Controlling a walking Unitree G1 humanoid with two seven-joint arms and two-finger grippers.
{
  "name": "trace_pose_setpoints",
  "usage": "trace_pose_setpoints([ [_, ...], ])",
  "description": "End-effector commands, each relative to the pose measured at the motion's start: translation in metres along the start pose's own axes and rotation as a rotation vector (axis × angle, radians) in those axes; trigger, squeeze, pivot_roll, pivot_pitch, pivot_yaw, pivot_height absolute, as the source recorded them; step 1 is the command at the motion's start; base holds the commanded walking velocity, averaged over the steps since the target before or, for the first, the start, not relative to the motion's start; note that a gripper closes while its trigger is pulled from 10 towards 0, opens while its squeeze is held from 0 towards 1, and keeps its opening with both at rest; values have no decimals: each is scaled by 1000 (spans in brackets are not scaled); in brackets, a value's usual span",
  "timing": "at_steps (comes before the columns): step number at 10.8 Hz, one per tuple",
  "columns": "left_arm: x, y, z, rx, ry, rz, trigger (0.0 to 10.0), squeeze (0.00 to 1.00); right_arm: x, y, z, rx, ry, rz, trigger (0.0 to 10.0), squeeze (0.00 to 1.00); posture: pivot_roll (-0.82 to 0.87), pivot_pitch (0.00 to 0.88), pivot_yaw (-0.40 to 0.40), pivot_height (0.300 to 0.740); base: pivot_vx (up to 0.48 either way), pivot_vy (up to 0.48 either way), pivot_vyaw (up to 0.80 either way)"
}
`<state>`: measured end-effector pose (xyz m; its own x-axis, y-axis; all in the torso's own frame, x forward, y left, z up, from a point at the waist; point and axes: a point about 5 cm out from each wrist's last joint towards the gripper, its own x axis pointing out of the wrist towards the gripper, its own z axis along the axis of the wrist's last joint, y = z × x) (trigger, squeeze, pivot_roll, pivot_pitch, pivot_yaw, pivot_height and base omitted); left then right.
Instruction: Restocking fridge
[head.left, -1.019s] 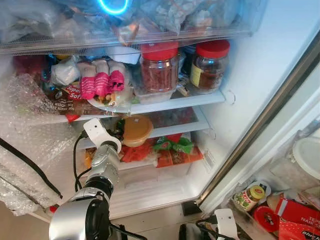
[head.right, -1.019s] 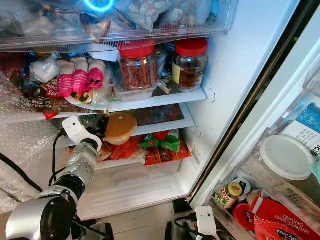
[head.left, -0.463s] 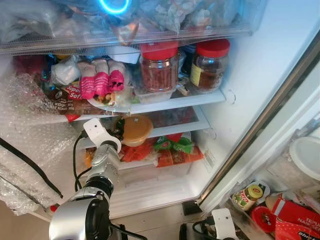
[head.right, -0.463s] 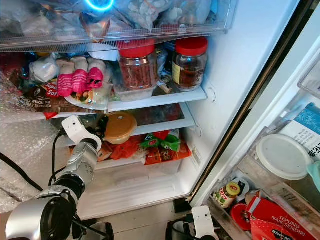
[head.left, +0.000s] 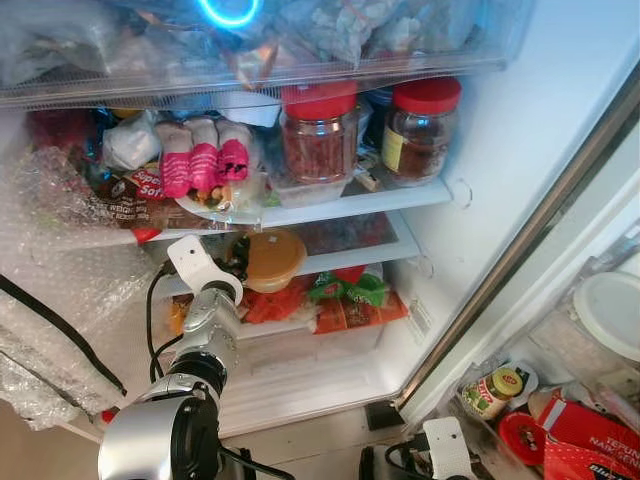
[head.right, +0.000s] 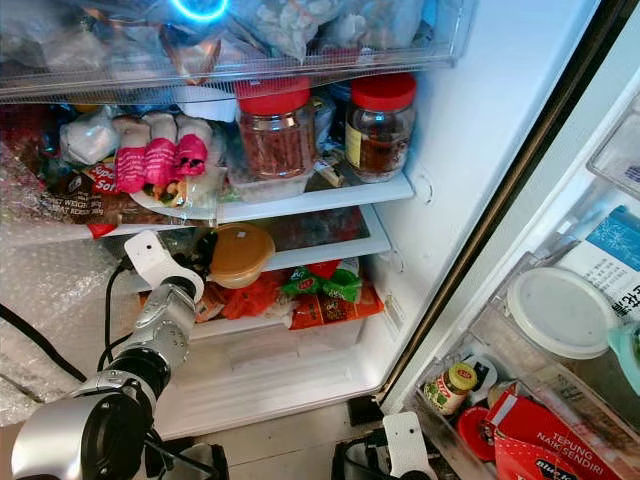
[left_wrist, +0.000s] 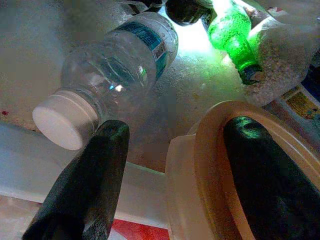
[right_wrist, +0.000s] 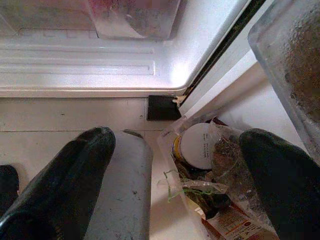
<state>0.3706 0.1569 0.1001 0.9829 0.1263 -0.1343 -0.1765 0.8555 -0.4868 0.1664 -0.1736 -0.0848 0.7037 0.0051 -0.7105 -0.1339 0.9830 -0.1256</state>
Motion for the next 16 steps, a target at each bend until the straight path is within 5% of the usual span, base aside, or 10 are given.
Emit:
trace_pose_setpoints([
  [1,5,-12,13,20,-47,-55,10000,0,-11,9,-34,-20,163,30,10000,0,-194,64,-7,631,0,0,0],
  [5,8,-24,30,-9,-146,-95,10000,0,-11,9,-36,-15,197,33,10000,0,-196,64,-5,631,0,0,0],
  [11,8,-9,40,-10,-203,28,10000,0,-11,9,-36,-4,197,45,10000,0,-198,69,-9,631,0,0,0],
  [15,6,-17,6,-13,24,-69,10000,0,-11,9,-36,-9,196,51,10000,0,-198,71,-11,631,0,0,0],
  [16,6,-17,6,-12,24,-70,8196,0,-11,9,-35,-10,196,51,10000,0,-198,70,-10,631,0,0,0],
])
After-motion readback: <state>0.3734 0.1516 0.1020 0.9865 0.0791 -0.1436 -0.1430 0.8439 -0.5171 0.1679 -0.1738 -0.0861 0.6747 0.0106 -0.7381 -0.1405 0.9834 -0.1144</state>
